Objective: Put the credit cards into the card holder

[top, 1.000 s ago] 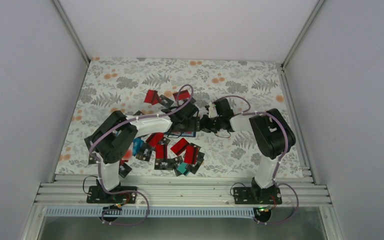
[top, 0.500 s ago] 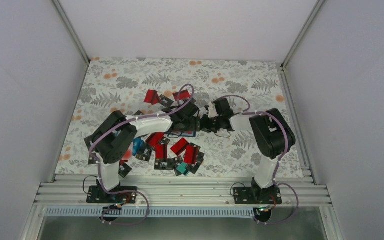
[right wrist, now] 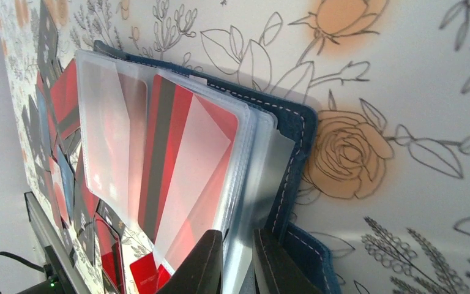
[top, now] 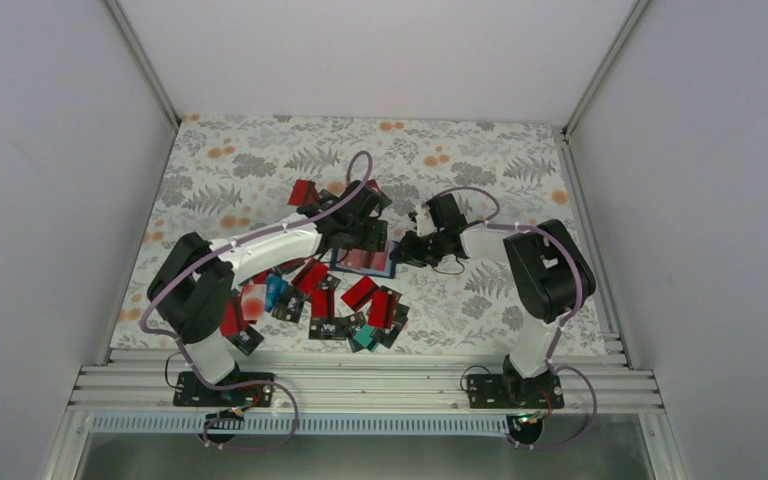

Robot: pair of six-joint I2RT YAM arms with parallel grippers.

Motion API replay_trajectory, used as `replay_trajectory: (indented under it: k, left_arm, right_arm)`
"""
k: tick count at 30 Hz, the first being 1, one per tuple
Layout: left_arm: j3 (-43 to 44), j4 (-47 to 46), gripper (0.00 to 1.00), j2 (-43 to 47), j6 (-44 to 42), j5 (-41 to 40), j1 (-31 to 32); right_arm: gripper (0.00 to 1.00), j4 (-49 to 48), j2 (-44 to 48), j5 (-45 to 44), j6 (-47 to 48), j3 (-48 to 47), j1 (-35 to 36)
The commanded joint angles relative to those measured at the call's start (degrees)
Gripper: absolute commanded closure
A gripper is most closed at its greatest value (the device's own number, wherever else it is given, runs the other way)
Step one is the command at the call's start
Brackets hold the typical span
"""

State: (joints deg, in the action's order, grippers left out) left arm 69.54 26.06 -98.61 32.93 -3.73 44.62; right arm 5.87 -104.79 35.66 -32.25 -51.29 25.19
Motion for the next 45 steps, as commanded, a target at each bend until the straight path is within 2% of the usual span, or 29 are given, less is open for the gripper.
replay_trajectory:
  k: [1, 10, 15, 45]
  left_arm:
    - [-1.3, 1.1, 0.33, 1.5, -3.7, 3.1, -1.7]
    - [-1.5, -0.1, 0.81, -1.2, -6.1, 4.6, -2.8]
    - [-1.3, -0.5, 0.96, -3.9, -6.6, 5.6, -3.0]
    - [-3.6, -3.4, 0.98, -11.6, -6.3, 8.8, -3.1]
  right_arm:
    - [0.83, 5.5, 2.0, -2.4, 2.3, -1.2, 0.6]
    - [0.77, 6.0, 5.1, 0.9, 3.3, -1.7, 0.6]
    - [0.72, 5.7, 5.9, 3.0, 2.9, -1.6, 0.6]
    - [0.71, 2.9, -0.5, 4.5, -0.5, -1.7, 0.6]
